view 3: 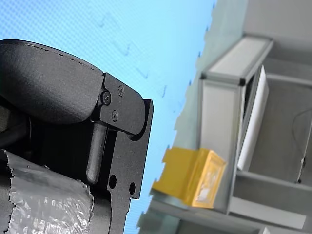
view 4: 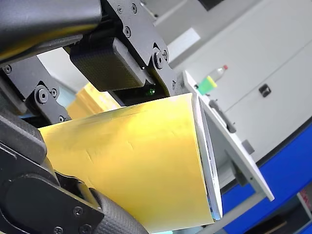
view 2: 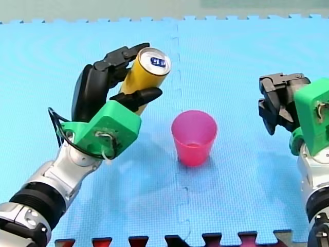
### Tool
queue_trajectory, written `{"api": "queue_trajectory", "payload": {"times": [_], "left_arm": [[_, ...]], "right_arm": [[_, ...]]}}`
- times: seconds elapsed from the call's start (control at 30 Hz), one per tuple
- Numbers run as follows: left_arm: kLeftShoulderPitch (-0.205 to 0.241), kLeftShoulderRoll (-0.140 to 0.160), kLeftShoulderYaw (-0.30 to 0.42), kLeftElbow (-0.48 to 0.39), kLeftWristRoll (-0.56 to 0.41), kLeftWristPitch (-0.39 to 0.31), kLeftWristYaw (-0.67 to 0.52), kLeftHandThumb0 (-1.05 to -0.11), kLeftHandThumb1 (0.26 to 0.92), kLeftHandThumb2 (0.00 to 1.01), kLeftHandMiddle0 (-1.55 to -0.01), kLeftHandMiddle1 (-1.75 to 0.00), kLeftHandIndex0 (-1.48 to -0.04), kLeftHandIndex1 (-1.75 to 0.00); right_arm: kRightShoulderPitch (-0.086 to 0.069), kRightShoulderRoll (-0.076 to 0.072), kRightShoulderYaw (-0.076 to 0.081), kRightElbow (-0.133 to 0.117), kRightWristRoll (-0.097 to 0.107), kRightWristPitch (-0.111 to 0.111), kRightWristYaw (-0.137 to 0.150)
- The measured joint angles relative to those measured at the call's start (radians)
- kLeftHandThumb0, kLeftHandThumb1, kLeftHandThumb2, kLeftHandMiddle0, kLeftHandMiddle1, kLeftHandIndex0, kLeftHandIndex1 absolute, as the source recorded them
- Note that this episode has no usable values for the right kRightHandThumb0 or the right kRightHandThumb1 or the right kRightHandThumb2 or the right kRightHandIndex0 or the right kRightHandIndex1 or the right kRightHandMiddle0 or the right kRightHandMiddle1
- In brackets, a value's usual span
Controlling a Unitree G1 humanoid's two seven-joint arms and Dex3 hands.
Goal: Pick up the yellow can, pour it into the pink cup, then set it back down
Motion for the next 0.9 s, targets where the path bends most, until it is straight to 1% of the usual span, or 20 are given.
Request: {"api": "queue_trajectory", "payload": {"times": [0.1, 0.2, 0.4, 0.57, 0.9], "left_arm": [[-0.007, 0.004, -0.003, 0.001, -0.001, -0.011, -0.011, -0.44, 0.801, 0.0, -1.3, 0.0, -1.19, -0.01], [-0.015, 0.006, -0.009, 0.0, 0.002, -0.011, -0.016, -0.437, 0.799, 0.0, -1.3, 0.0, -1.19, -0.01], [-0.035, 0.02, -0.034, 0.004, 0.039, -0.026, 0.004, -0.418, 0.792, 0.0, -1.32, -0.01, -1.2, -0.01], [-0.05, 0.036, -0.06, 0.019, 0.076, -0.018, 0.034, -0.409, 0.789, 0.0, -1.33, -0.01, -1.21, -0.01], [-0.058, 0.065, -0.102, 0.02, 0.125, -0.007, 0.061, -0.393, 0.782, 0.0, -1.32, 0.0, -1.2, 0.0]], "right_arm": [[0.0, 0.002, 0.003, 0.0, -0.005, -0.007, -0.008], [0.0, 0.003, 0.01, 0.0, -0.017, -0.011, -0.022], [0.0, 0.008, 0.018, 0.0, -0.029, -0.017, -0.04], [0.0, 0.008, 0.022, 0.001, -0.035, -0.025, -0.046], [0.001, 0.009, 0.026, 0.002, -0.039, -0.029, -0.053]]}}
